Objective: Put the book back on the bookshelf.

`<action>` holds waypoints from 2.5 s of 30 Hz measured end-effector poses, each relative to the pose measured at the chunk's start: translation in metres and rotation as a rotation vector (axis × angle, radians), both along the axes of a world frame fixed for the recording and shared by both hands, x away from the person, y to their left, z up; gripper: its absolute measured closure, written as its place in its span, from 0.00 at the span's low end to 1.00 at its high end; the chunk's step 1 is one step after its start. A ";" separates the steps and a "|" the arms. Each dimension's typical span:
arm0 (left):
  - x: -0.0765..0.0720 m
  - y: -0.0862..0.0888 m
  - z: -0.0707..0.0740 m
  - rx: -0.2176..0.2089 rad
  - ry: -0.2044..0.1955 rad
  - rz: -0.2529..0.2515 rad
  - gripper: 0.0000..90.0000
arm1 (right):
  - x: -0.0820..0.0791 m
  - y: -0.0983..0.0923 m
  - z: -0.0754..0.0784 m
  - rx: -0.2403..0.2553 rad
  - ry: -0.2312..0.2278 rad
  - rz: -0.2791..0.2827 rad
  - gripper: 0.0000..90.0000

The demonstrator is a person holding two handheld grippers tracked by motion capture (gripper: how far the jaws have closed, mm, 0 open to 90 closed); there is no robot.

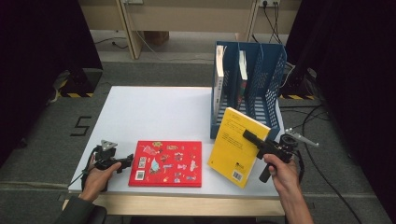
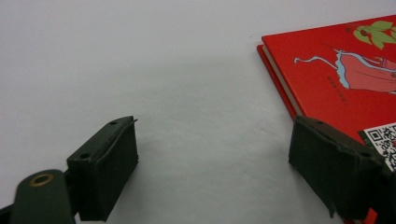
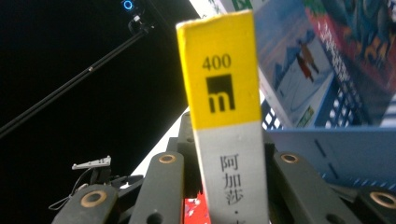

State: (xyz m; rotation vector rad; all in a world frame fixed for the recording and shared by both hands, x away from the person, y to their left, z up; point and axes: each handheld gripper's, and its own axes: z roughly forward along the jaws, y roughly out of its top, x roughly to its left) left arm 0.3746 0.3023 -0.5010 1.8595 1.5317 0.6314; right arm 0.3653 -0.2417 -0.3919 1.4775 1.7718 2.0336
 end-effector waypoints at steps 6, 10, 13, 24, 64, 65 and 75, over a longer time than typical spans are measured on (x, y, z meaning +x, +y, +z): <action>0.001 0.002 0.000 0.001 0.000 0.004 0.17 | -0.001 -0.021 0.029 0.018 -0.028 -0.046 0.82; 0.003 0.003 0.000 0.004 -0.004 0.008 0.16 | -0.002 -0.039 0.057 0.033 -0.067 -0.092 0.82; 0.004 0.004 0.000 0.008 -0.004 0.010 0.16 | 0.002 -0.052 0.079 0.039 -0.086 -0.135 0.82; 0.005 0.006 -0.002 0.006 -0.012 -0.016 0.14 | 0.039 -0.077 0.116 0.020 -0.099 -0.270 0.82; 0.004 0.006 -0.002 0.006 -0.015 -0.013 0.15 | 0.190 0.012 0.124 -0.155 -0.025 -0.395 0.80; 0.004 0.006 -0.002 0.006 -0.015 -0.014 0.15 | 0.192 0.014 0.121 -0.158 -0.024 -0.393 0.79; 0.004 0.006 -0.002 0.009 -0.014 -0.018 0.14 | 0.211 0.013 0.083 -0.146 0.028 -0.388 0.78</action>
